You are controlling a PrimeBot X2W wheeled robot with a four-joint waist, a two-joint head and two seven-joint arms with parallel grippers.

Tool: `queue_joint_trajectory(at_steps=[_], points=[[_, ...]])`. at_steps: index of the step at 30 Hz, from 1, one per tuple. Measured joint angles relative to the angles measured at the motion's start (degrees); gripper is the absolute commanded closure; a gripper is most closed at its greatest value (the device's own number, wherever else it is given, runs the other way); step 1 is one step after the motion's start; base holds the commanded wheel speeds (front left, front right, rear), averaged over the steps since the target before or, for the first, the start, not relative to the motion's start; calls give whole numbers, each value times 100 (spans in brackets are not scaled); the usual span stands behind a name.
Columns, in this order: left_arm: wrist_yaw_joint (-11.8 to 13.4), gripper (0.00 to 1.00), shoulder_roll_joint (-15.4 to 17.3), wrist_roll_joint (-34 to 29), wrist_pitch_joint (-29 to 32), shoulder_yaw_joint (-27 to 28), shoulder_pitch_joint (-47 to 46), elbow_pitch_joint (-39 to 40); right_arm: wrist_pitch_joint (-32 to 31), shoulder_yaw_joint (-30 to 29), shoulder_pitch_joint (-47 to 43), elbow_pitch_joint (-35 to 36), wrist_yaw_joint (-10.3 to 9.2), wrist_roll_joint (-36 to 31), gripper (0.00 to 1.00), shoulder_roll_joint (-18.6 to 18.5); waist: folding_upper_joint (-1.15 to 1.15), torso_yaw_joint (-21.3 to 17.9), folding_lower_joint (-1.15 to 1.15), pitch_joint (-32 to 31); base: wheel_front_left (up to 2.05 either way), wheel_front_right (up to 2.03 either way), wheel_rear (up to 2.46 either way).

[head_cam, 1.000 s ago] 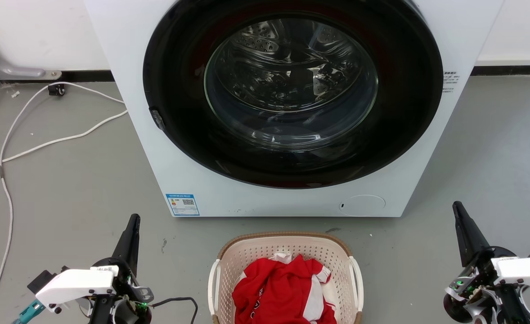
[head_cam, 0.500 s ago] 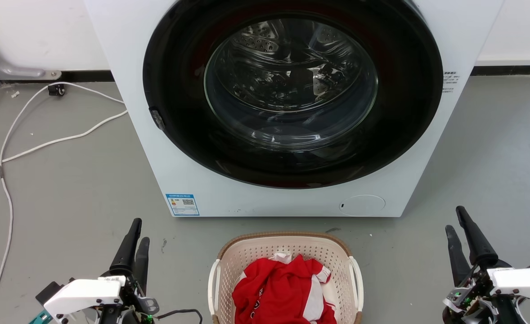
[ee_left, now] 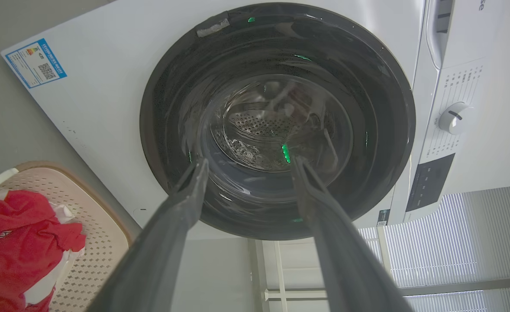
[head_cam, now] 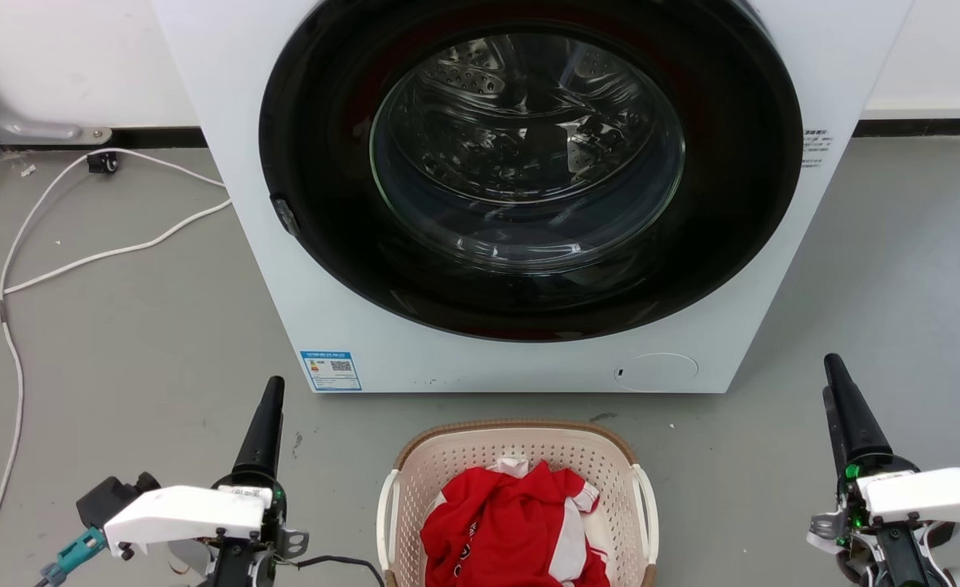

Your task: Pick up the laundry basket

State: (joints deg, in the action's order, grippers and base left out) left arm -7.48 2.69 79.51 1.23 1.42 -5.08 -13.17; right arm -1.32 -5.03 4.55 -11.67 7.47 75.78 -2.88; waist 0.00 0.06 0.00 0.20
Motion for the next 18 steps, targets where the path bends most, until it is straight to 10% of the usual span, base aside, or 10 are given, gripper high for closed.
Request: queue_joint_trajectory(at_steps=[18], points=[[45,0,2,-2604,-432,-495,-47,333,442,112,-113,378,1,-2875,0,1,0,15,0,7,0,0,0]])
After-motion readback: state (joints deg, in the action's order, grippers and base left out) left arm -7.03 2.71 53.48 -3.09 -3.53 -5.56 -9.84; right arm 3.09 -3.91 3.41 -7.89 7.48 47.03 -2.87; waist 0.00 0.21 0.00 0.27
